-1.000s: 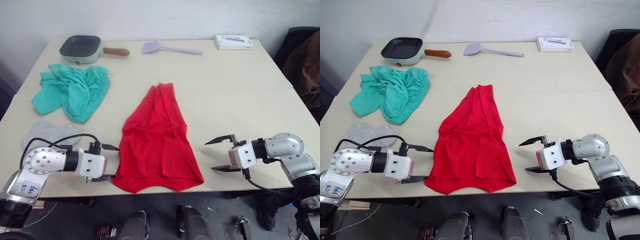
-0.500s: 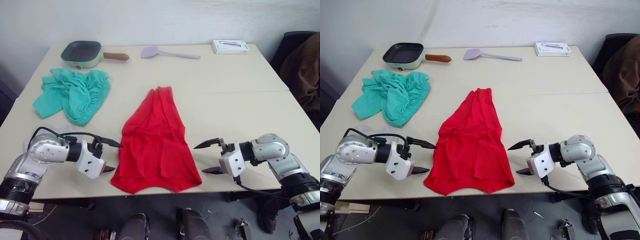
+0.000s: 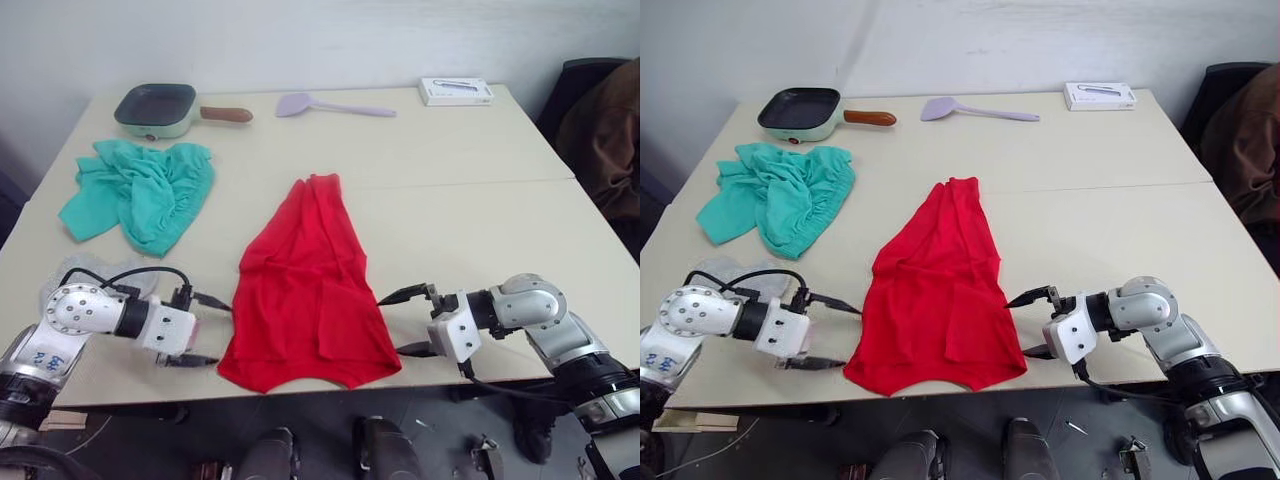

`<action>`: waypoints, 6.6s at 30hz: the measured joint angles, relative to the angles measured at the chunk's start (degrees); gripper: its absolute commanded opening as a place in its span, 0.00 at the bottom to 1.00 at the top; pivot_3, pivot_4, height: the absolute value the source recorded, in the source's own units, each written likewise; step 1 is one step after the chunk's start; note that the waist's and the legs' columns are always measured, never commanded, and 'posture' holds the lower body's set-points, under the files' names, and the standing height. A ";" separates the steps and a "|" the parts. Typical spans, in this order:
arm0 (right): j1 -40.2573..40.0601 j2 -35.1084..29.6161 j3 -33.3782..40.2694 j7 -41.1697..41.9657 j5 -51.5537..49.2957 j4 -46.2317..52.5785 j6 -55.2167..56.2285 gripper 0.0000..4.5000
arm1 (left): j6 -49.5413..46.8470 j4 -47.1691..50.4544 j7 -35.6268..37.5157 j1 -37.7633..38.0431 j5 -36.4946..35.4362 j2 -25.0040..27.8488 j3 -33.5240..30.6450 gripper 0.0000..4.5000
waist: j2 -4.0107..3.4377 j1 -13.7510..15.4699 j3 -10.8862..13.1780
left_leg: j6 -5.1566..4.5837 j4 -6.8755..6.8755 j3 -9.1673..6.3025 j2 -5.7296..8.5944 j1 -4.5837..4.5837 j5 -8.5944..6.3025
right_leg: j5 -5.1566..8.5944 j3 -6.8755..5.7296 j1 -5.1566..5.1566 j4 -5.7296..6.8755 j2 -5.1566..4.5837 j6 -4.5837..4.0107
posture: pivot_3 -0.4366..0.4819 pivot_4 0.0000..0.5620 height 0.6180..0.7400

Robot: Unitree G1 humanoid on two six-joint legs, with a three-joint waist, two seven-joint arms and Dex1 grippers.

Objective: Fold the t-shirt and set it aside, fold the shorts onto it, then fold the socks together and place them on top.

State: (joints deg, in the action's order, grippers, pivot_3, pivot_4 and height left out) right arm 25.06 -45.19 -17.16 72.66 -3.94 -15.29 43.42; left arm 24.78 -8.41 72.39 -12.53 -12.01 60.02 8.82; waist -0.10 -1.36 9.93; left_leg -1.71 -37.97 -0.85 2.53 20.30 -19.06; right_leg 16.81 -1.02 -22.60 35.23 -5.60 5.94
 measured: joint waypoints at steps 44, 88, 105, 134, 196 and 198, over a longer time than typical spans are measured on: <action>-10.05 -7.33 3.04 9.25 -16.37 19.77 -39.80 0.00 | -17.06 12.48 3.59 4.36 -2.91 -5.29 1.28 0.01 | -0.08 0.96 0.12 | -0.05 -0.06 -0.06 -0.13 0.16 -0.30 | 0.04 -0.05 0.00 -0.59 0.03 -0.08 | 0.48 0.27 1.00; 42.41 20.27 15.80 -11.29 -16.92 -39.91 -70.64 0.00 | -55.04 -22.64 -27.09 -35.39 -17.43 -32.62 -16.97 0.01 | 0.00 -0.07 0.41 | 0.28 -1.19 -0.14 0.15 2.12 0.11 | -0.12 -0.95 -1.92 0.77 0.02 0.11 | 0.48 0.27 1.00; 42.43 25.32 17.45 -19.81 -8.73 -48.17 -65.72 0.14 | -47.22 -51.11 -25.34 -45.57 -8.06 -34.82 -15.80 0.05 | 0.00 -0.51 0.41 | 0.31 -1.18 -0.12 0.18 2.11 0.16 | -0.12 -1.07 -2.03 0.96 -0.03 0.11 | 0.48 0.27 1.00; 5.31 10.00 2.79 -13.02 4.38 14.06 -51.10 0.92 | -35.99 3.64 -16.24 -14.30 7.28 -18.69 -1.40 1.00 | 0.04 1.23 0.43 | 0.26 -1.16 0.18 0.24 1.82 0.42 | -0.33 -0.17 -1.96 0.86 -0.06 0.06 | 0.48 0.27 1.00; -8.44 6.75 4.48 -13.36 -10.43 23.34 -63.29 0.01 | -60.65 9.29 -7.92 -12.80 -14.29 -15.23 -1.42 0.00 | 0.27 1.19 0.29 | 0.18 -1.14 0.11 0.16 1.80 0.26 | -0.30 -0.18 -1.86 0.69 -0.02 -0.01 | 0.48 0.27 1.00; -8.38 6.81 4.37 -13.42 -10.05 22.98 -62.45 0.01 | -59.29 7.81 -6.92 -13.34 -13.30 -15.61 -0.83 0.00 | 0.30 1.22 0.27 | 0.18 -1.15 0.11 0.16 1.79 0.26 | -0.30 -0.17 -1.85 0.71 -0.03 -0.01 | 0.48 0.27 1.00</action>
State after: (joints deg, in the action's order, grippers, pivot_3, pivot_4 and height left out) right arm 16.68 -38.38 -12.79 59.24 -13.98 7.69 -19.03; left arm -34.51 -0.60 65.47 -25.87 -25.31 44.41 7.99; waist 0.21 -0.14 10.19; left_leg -1.53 -39.12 -0.74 2.69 22.09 -18.80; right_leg 16.51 -1.20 -24.45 35.94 -5.63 5.93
